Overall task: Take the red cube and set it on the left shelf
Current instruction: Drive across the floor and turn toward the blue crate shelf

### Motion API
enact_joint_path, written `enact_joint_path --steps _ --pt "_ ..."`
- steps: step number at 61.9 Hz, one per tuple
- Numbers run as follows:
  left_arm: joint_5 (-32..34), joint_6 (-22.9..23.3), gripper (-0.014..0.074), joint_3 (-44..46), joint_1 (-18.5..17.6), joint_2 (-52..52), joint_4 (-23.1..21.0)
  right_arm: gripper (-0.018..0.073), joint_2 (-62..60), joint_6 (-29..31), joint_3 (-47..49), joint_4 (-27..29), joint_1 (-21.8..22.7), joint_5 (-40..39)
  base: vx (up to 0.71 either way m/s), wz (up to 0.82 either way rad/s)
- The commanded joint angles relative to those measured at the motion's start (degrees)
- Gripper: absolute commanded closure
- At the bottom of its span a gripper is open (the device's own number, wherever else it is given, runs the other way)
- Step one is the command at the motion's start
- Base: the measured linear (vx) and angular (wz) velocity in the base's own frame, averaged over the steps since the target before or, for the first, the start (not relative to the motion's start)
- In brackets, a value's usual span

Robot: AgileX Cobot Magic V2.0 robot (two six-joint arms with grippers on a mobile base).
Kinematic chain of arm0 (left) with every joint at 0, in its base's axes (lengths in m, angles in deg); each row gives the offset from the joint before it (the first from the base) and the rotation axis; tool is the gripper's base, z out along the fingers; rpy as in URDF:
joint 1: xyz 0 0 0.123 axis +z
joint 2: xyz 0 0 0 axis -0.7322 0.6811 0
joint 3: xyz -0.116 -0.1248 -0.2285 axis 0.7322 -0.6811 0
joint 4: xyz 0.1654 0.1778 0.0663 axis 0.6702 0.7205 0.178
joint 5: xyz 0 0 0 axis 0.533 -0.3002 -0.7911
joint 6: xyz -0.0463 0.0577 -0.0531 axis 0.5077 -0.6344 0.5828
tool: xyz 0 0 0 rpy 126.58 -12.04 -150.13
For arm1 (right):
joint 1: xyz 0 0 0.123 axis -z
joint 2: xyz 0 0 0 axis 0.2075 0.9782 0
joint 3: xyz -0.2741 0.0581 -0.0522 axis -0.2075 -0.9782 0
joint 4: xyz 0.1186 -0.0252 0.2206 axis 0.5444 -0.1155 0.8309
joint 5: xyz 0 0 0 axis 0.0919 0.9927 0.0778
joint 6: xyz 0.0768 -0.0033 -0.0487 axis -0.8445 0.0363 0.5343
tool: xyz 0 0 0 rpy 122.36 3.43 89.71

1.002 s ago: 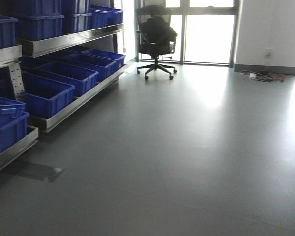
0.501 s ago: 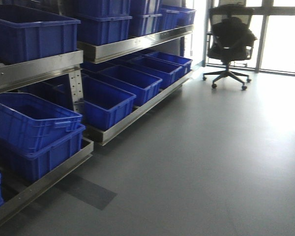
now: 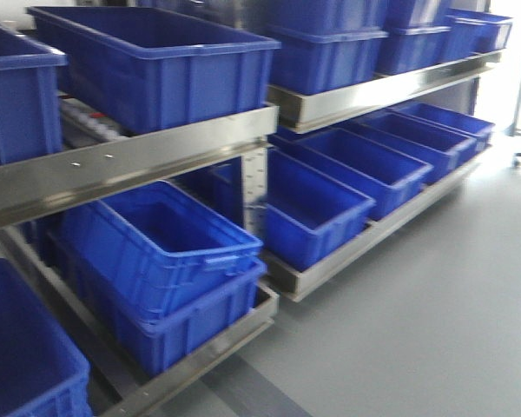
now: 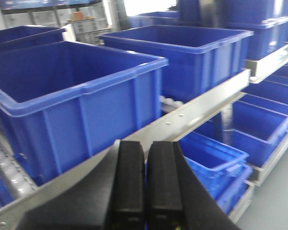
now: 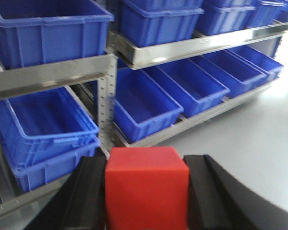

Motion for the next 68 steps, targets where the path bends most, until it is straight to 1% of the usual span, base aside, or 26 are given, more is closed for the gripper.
enact_joint_path --steps 1,36,48,68 --pt "5.20 -0.03 0.0491 -1.26 -0.31 0.40 -0.27 0.0501 0.06 0.46 1.84 -0.78 0.37 -4.50 0.47 0.59" --pt "5.20 -0.03 0.0491 -1.26 -0.31 0.40 -0.27 0.0501 0.06 0.46 1.84 -0.78 0.37 -4.45 0.40 0.64" --pt "5.20 -0.03 0.0491 -1.26 -0.31 0.40 -0.27 0.0501 0.06 0.46 1.84 -0.78 0.37 -4.45 0.22 0.71" --pt "5.20 -0.03 0.0491 -1.26 -0.31 0.40 -0.27 0.0501 0.06 0.46 1.84 -0.78 0.37 -4.45 0.11 0.52"
